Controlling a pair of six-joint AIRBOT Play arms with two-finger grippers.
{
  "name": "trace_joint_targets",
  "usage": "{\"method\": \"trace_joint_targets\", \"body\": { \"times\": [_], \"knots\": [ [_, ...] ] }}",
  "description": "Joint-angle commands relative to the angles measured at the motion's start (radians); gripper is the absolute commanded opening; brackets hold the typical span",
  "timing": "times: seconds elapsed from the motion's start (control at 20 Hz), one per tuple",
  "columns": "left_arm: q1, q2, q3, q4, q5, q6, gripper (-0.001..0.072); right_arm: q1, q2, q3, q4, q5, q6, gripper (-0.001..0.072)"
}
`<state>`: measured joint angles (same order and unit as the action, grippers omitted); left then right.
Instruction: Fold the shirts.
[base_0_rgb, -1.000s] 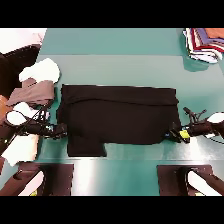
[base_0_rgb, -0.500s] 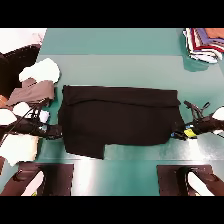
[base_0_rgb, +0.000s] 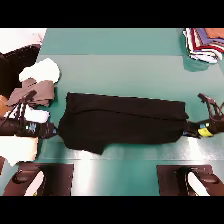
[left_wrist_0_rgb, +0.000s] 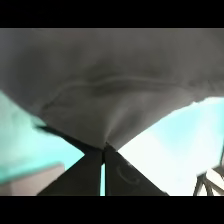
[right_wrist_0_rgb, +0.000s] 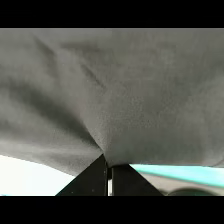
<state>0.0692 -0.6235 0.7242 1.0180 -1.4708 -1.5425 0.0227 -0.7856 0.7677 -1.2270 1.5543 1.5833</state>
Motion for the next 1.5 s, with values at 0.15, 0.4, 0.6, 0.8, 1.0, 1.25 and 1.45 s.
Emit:
{"method": "trace_joint_targets", "body": {
  "times": [0.15,0.4,0.6,0.8,1.0,1.25,1.45],
  "knots": [
    [-0.103,-0.409,0.153,-0.011,0.339,0.161,0.0024,0.045,-0.331,0.208,0.004,-0.113,-0.038,0.0014],
    [-0.112,-0.702,0.397,0.003,0.408,0.163,0.0025,0.036,-0.500,0.344,0.005,-0.123,-0.041,0.0015],
    [-0.112,-0.749,0.477,0.004,0.495,0.162,0.0025,0.035,-0.566,0.401,0.005,-0.123,-0.065,0.0015],
    [-0.112,-0.755,0.484,0.003,0.527,0.162,0.0025,0.008,-0.556,0.402,0.007,-0.177,-0.067,0.0015],
    [-0.112,-0.757,0.484,-0.005,0.527,0.151,0.0507,-0.078,-0.573,0.402,0.179,-0.222,-0.166,0.0357],
    [-0.113,-0.746,0.484,-0.017,0.393,0.152,0.0496,-0.253,-0.573,0.396,0.267,-0.100,-0.299,0.0389],
    [-0.114,-0.746,0.484,-0.084,0.321,0.163,0.0025,-0.439,-0.563,0.280,0.258,-0.094,-0.354,0.0652]
  ]
}}
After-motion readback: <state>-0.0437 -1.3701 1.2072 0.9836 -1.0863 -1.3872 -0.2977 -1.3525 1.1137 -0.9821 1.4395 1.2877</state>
